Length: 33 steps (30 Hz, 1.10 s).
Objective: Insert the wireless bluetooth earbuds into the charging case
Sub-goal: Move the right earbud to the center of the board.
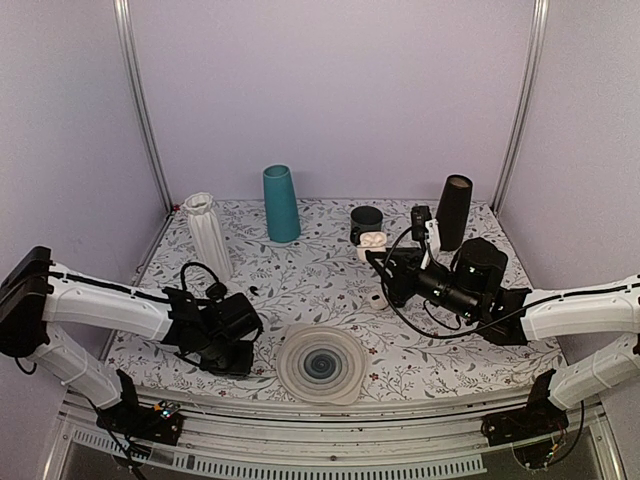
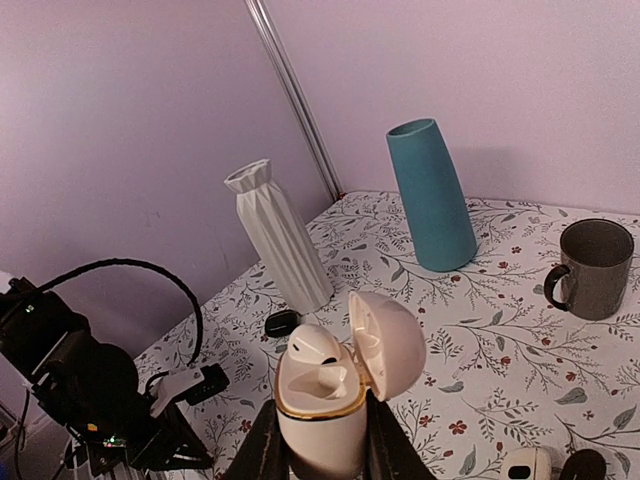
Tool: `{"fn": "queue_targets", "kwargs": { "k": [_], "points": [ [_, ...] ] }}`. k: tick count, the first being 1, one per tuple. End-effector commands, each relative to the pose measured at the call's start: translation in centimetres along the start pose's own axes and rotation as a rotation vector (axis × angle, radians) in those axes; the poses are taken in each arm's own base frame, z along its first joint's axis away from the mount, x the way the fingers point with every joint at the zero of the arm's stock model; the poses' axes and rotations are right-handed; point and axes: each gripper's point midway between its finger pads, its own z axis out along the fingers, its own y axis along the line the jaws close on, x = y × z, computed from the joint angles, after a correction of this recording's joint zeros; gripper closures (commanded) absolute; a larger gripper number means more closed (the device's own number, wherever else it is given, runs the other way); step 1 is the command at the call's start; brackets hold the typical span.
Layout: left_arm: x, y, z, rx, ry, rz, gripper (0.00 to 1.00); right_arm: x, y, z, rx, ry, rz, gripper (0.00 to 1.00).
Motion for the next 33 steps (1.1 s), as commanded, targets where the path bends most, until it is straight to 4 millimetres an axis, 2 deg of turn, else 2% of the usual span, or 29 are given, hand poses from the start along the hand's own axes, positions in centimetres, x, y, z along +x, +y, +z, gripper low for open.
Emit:
{"fn": "queue_targets", "kwargs": {
  "k": [1, 7, 10, 13, 18, 23, 28, 33],
  "points": [
    [-2.2, -2.1, 0.8, 0.084, -0.016, 0.008, 0.75, -1.1, 0.3, -0.4, -0.006, -0.033, 0.004, 0.91],
    [-5.2, -4.0, 1.5, 0.164, -0.042, -0.025, 0.76, -1.2, 0.2, -0.6, -0.003, -0.035, 0.006, 0.91],
    [-6.6, -4.2, 1.7, 0.158, -0.064, -0.018, 0.77, -1.2, 0.3, -0.7, -0.004, -0.034, 0.007, 0.91],
    [-7.1, -3.8, 1.8, 0.140, -0.064, -0.005, 0.78, -1.1, 0.2, -0.8, -0.002, -0.031, 0.009, 0.91],
    [-6.3, -2.8, 0.5, 0.127, -0.063, -0.004, 0.75, -0.9, -0.1, -1.1, 0.011, -0.028, 0.008, 0.91],
    [-4.2, -1.9, -0.8, 0.123, -0.042, -0.032, 0.68, -0.5, -0.3, -1.0, 0.019, -0.018, 0.010, 0.91],
    [-1.9, -1.9, -0.8, 0.078, -0.013, -0.066, 0.67, -0.4, -0.2, -0.8, 0.014, -0.014, 0.013, 0.91],
    [-0.7, -2.0, -0.2, -0.003, -0.010, -0.107, 0.67, -0.6, 0.1, -0.7, -0.003, -0.020, 0.015, 0.91]
  ]
}}
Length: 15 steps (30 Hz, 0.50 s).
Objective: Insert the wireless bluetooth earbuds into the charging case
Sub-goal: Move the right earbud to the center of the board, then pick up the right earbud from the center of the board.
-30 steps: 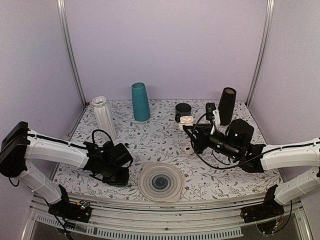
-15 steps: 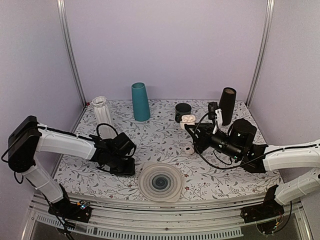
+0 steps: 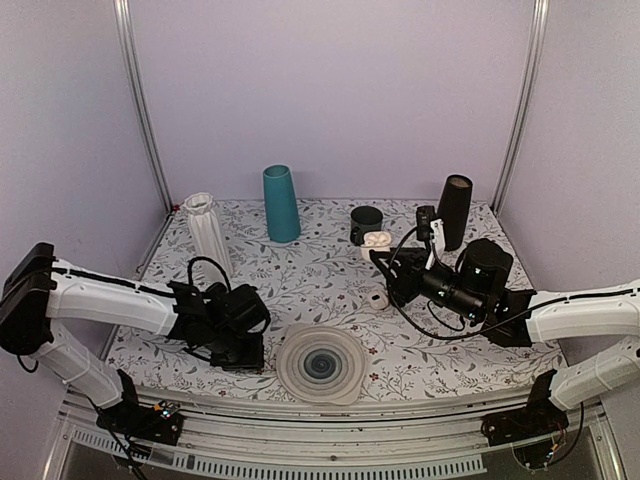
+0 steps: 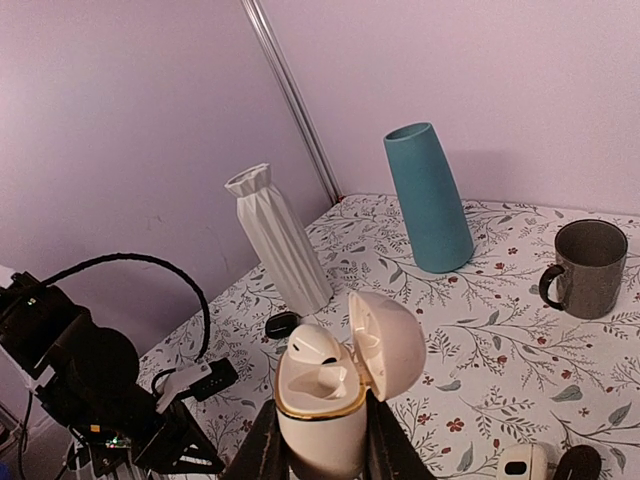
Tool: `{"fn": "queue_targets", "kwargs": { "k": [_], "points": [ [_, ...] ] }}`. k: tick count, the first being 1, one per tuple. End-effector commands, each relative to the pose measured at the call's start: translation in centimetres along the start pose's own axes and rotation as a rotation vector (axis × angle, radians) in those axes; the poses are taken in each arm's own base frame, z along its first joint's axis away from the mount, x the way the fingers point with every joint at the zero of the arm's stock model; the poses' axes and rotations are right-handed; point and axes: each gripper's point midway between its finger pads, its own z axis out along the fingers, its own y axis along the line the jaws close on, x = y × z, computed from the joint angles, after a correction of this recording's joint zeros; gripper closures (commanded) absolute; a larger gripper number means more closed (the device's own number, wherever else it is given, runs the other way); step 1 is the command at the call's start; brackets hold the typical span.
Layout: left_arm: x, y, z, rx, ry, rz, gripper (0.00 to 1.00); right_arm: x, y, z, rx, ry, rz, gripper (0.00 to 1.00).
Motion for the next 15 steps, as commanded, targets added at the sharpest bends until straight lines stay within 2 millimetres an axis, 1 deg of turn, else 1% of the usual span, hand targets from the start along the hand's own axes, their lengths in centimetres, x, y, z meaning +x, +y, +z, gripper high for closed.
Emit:
{"fn": "queue_targets", "kwargs": {
  "k": [1, 6, 11, 15],
  "points": [
    [1.2, 1.2, 0.6, -0.127, -0.001, -0.061, 0.67, -0.3, 0.2, 0.0, -0.011, -0.011, 0.012, 0.91],
    [1.0, 1.2, 1.1, -0.164, -0.020, -0.073, 0.67, -0.4, 0.4, -0.2, -0.023, -0.014, 0.016, 0.92],
    [0.4, 0.4, 1.5, -0.159, -0.032, -0.064, 0.67, -0.4, 0.4, -0.5, -0.021, -0.017, 0.017, 0.91],
    [0.4, 0.9, 2.0, -0.195, -0.031, -0.065, 0.67, -0.4, 0.3, -0.6, -0.019, -0.020, 0.020, 0.92]
  ]
}}
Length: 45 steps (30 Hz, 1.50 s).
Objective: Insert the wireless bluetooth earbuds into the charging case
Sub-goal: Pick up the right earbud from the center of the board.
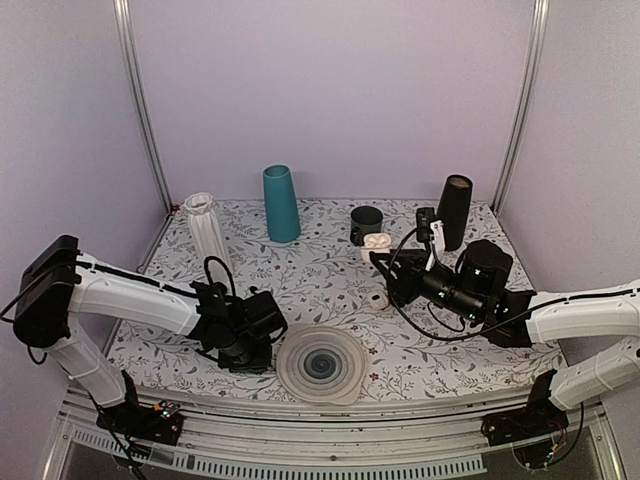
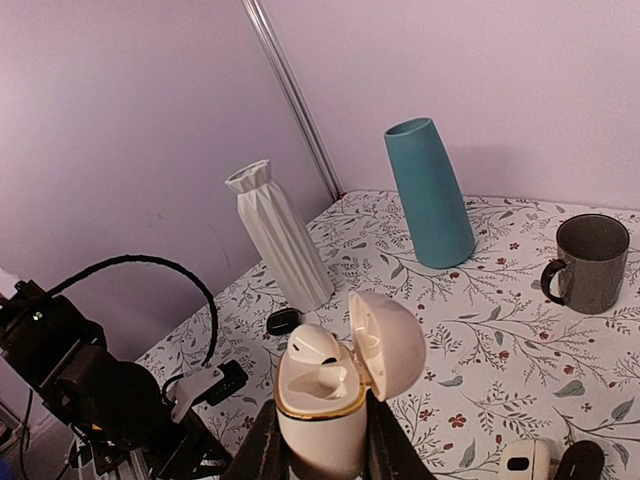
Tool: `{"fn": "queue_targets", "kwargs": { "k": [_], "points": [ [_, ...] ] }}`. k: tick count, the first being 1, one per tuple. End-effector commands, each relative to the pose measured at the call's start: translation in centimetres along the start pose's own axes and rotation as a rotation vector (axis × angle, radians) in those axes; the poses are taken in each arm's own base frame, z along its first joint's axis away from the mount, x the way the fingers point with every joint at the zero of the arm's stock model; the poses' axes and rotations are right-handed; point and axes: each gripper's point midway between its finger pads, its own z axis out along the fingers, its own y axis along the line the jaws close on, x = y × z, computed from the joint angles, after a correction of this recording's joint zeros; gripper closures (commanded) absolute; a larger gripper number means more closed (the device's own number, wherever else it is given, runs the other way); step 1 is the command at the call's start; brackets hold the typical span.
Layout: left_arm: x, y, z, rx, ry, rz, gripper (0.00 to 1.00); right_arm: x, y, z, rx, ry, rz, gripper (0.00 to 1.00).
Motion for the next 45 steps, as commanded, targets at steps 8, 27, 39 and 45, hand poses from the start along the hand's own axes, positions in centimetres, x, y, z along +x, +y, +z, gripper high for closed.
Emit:
{"fn": "queue_targets", "kwargs": {
  "k": [8, 27, 39, 45],
  "points": [
    [0.6, 1.4, 1.2, -0.079, 0.006, -0.004, 0.73, -0.7, 0.3, -0.6, -0.016, -0.027, 0.013, 0.92],
    [-0.3, 1.6, 1.8, -0.107, -0.012, 0.129, 0.76, -0.5, 0.6, -0.2, -0.030, -0.017, 0.015, 0.92],
    [-1.5, 2.2, 1.4, -0.096, -0.034, 0.139, 0.82, -0.3, 0.6, 0.0, -0.035, -0.011, 0.018, 0.92],
    [-2.4, 2.2, 1.0, -0.096, -0.062, 0.164, 0.82, -0.3, 0.7, 0.1, -0.038, -0.007, 0.018, 0.92]
  ]
}}
